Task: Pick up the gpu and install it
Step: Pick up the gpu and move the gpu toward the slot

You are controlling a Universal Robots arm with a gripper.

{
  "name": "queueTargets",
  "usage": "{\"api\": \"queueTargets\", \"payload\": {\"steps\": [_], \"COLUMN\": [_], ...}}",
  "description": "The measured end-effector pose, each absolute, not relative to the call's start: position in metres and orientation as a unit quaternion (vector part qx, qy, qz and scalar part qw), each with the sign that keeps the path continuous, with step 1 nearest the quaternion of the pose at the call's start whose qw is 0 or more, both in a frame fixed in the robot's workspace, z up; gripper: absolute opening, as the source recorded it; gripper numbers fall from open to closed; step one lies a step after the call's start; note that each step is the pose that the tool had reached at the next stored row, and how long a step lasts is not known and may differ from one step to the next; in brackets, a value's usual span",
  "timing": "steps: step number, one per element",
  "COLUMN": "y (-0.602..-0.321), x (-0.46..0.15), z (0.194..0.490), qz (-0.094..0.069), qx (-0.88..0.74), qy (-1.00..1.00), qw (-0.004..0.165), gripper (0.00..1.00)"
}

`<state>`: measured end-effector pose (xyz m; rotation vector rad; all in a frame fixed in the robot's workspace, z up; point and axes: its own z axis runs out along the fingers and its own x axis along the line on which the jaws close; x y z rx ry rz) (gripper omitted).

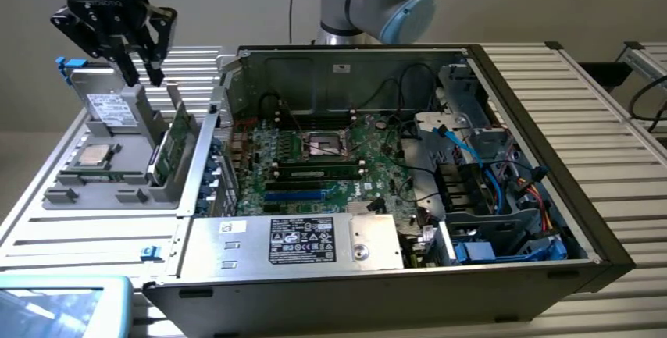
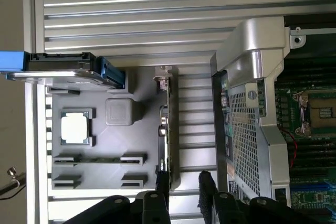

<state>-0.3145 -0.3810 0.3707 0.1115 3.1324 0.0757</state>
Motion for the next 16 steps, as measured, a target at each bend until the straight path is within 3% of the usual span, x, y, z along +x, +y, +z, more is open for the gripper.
{"api": "queueTargets", "payload": {"steps": [1,3,4,11,16], "y": [-0.381,-0.381,-0.381,-0.381,-0.381], "x": [-0.315,-0.315,-0.316,-0.323,-0.326], "z": [0.371,0.369,0.367,0.356,0.352], "qz": [0.024,0.024,0.024,0.024,0.036], "qx": [0.036,0.036,0.036,0.042,0.047], "qy": [0.999,0.999,0.999,0.999,0.998], "qw": [0.003,0.003,0.004,0.004,0.004], "gripper": [0.44,0.44,0.50,0.50,0.50]}}
